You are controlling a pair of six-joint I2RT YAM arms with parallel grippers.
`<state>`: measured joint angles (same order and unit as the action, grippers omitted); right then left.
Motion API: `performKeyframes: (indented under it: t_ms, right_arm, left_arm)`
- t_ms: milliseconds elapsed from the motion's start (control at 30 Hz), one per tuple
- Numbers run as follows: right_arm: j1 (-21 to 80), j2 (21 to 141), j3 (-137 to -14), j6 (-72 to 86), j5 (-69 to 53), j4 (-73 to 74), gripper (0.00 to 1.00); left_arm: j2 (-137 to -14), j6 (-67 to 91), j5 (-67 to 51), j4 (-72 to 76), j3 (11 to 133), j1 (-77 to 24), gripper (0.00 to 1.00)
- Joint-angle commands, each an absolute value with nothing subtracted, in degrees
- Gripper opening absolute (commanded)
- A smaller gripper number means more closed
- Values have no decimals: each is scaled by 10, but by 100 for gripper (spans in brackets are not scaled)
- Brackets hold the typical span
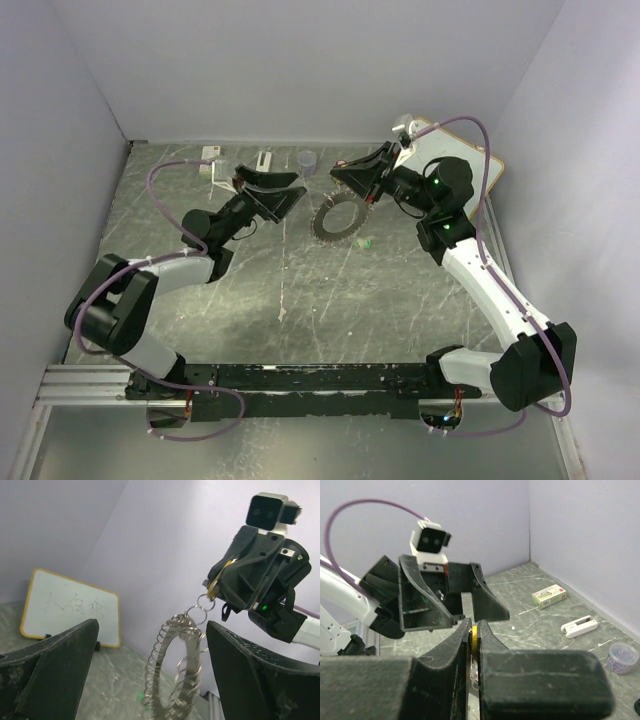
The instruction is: Put the keys on the keyring
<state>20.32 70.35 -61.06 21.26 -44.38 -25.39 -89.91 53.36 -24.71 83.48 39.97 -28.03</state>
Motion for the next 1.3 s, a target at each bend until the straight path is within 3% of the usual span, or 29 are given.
performKeyframes:
  t_ms: [0,233,433,567,867,1267]
  right_arm:
    - [199,696,-633,200,-460,-261,0]
    - [197,704,-645,187,-491,-248,0]
    - [195,713,-658,186,-526,-245,0]
    - [194,717,-666,183,-550,-238,0]
    - [193,719,-674,179,-574,-225,0]
    - [193,728,-671,188,-591,-235,0]
  left_arm:
    - [-842,405,-270,749,440,-277,100]
    - [-818,244,-295,613,497,-278,98]
    - [-835,145,-362,544,543,-278,86]
    - [-840,95,-397,519,550,-278,84]
    - [-850,82,-513,550,555,-278,84]
    - [-849,96,-546,578,561,-278,84]
